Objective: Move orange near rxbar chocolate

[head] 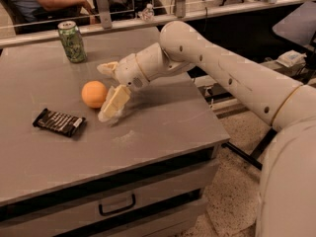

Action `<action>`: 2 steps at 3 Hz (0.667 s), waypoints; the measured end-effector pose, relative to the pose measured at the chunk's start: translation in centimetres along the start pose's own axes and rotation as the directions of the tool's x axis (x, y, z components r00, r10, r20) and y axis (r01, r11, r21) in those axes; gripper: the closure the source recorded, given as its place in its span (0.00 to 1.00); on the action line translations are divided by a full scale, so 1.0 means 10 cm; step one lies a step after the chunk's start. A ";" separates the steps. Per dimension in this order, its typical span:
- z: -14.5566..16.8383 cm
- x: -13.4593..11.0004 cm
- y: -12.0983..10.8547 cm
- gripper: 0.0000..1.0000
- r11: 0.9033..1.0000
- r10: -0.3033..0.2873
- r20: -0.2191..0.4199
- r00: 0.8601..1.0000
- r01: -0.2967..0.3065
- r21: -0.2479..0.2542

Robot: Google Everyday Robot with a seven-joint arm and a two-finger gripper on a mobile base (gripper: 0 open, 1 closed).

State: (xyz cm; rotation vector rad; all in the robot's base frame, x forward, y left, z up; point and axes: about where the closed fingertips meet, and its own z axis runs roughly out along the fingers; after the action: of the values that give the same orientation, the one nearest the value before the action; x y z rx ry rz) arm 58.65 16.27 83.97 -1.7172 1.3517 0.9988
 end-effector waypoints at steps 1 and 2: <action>-0.36 0.05 -0.08 0.00 0.992 0.012 0.016 1.000 -0.014 0.122; -0.75 0.08 -0.14 0.00 0.967 0.019 0.029 0.999 -0.026 0.254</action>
Offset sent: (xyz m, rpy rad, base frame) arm 0.0390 -0.0969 0.0360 0.0815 -0.1133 -0.3243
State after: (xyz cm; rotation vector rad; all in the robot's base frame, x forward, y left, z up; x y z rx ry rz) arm 61.17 9.57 86.64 -1.4951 1.4180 0.8178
